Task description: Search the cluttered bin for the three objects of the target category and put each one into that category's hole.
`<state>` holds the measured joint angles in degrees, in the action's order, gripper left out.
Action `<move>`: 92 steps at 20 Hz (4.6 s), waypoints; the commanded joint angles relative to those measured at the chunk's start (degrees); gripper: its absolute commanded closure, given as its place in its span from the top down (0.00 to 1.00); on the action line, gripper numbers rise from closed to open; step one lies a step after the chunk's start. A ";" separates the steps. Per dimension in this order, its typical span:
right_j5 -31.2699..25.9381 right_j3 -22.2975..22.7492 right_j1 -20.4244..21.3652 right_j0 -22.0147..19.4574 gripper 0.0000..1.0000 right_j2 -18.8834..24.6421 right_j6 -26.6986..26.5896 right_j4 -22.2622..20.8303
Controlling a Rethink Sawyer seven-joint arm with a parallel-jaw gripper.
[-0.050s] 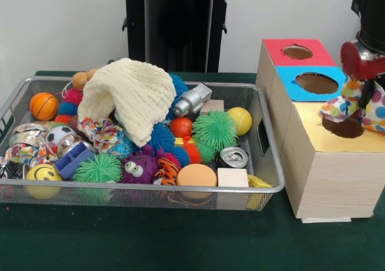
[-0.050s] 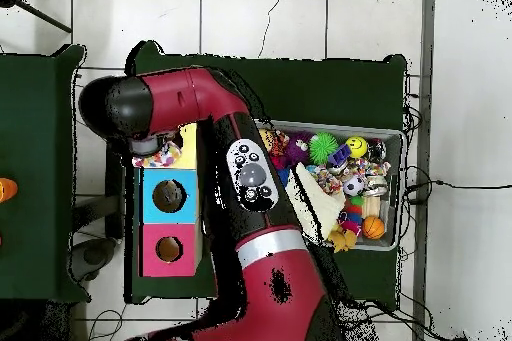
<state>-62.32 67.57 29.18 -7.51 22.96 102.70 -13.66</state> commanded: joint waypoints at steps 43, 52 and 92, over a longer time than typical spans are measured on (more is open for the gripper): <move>25.37 2.14 -20.07 1.05 0.00 -13.25 16.46 0.43; 29.74 3.90 -21.36 2.74 0.00 -15.07 17.91 4.15; 21.25 15.01 -0.46 6.85 0.00 -20.70 11.99 11.40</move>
<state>-44.27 75.39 29.50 -0.77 4.33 103.47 -1.01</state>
